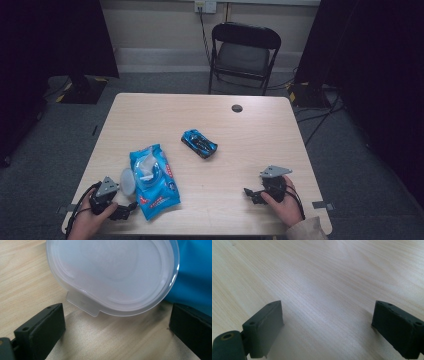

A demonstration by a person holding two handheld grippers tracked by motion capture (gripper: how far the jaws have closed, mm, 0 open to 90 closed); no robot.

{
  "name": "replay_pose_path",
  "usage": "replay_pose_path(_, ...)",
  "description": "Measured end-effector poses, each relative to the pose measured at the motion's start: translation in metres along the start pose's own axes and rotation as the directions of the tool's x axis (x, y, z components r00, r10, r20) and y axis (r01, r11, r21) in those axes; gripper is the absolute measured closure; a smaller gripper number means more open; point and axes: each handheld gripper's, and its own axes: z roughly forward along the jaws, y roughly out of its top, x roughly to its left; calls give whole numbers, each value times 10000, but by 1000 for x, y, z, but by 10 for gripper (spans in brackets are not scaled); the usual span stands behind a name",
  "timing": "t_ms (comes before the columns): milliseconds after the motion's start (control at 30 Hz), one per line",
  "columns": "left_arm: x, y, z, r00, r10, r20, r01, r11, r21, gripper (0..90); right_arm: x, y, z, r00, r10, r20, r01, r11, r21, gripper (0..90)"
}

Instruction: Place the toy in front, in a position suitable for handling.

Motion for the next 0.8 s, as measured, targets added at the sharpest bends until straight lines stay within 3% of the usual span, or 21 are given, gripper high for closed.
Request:
replay_pose_path(400,0,0,0,10000,-14,0,14,10000,-3,0,1,1,0,9999,112,123,-112,9999,11,109)
replay_pose_path(500,0,0,0,10000,-9,-6,9,10000,-6,0,-1,6,2,9987,451,-236,-452,9990,-21,137)
replay_pose_path(533,0,0,0,10000,-13,-6,13,10000,-5,0,-1,12,6,9958,761,-516,-769,9969,-143,138)
replay_pose_path(700,0,0,0,10000,4,4,-4,10000,11,0,2,31,19,9952,682,-696,-693,9975,-132,138)
replay_pose_path(767,0,0,0,10000,8,-3,-8,10000,11,0,7,42,24,9956,558,-757,-571,9983,-152,138)
replay_pose_path(800,0,0,0,10000,3,3,-3,10000,6,0,11,53,29,9964,256,-804,-269,9995,-144,138)
